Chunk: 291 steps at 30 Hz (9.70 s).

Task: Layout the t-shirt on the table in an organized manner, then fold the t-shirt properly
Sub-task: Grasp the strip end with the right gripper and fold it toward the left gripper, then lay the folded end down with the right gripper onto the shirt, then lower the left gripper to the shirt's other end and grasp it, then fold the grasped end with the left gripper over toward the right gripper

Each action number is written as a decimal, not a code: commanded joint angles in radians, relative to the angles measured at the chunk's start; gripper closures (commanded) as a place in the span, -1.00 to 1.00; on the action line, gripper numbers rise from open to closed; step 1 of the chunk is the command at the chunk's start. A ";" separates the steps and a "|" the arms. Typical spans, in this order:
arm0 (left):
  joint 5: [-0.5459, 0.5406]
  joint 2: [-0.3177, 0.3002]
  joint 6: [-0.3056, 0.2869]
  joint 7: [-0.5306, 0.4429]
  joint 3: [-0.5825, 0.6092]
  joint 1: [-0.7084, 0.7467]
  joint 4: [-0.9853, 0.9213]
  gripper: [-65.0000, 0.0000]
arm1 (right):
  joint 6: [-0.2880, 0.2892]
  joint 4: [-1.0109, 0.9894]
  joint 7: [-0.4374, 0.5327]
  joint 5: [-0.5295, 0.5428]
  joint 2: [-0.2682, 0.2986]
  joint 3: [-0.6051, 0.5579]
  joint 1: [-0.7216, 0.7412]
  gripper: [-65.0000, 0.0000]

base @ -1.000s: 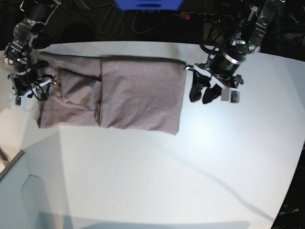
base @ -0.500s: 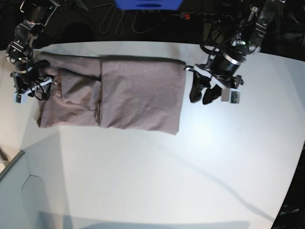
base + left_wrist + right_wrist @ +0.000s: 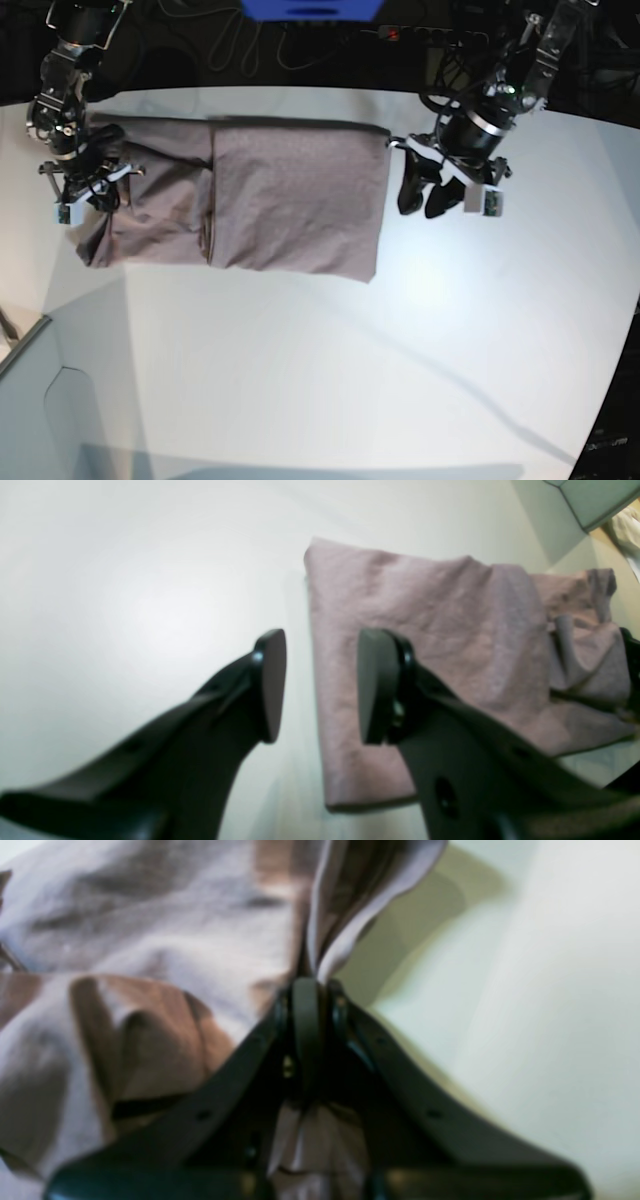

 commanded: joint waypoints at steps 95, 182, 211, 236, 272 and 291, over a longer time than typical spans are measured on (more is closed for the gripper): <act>-0.006 0.107 -0.006 -0.017 -0.196 0.142 -0.103 0.28 | 0.085 0.651 -0.161 -0.015 -0.234 -0.596 -0.106 -0.23; -0.130 0.170 -0.006 0.079 -0.032 0.144 -0.082 0.52 | 0.080 0.645 -0.193 -0.010 -0.164 -0.602 -0.183 0.01; -0.132 0.170 -0.007 0.082 -0.257 0.133 -0.064 1.00 | 0.080 0.642 -0.197 -0.013 -0.162 -0.602 -0.183 0.01; -0.359 0.090 -0.004 0.085 -0.259 0.122 0.013 -0.61 | 0.080 0.644 -0.199 -0.013 -0.162 -0.603 -0.192 0.01; -0.354 0.049 -0.007 0.403 0.013 -0.389 -0.395 -0.60 | 0.080 0.641 -0.199 -0.015 -0.162 -0.605 -0.177 0.01; -0.052 0.089 -0.012 0.395 0.283 -0.639 -0.582 1.00 | 0.080 0.645 -0.194 -0.013 -0.165 -0.476 -0.152 0.01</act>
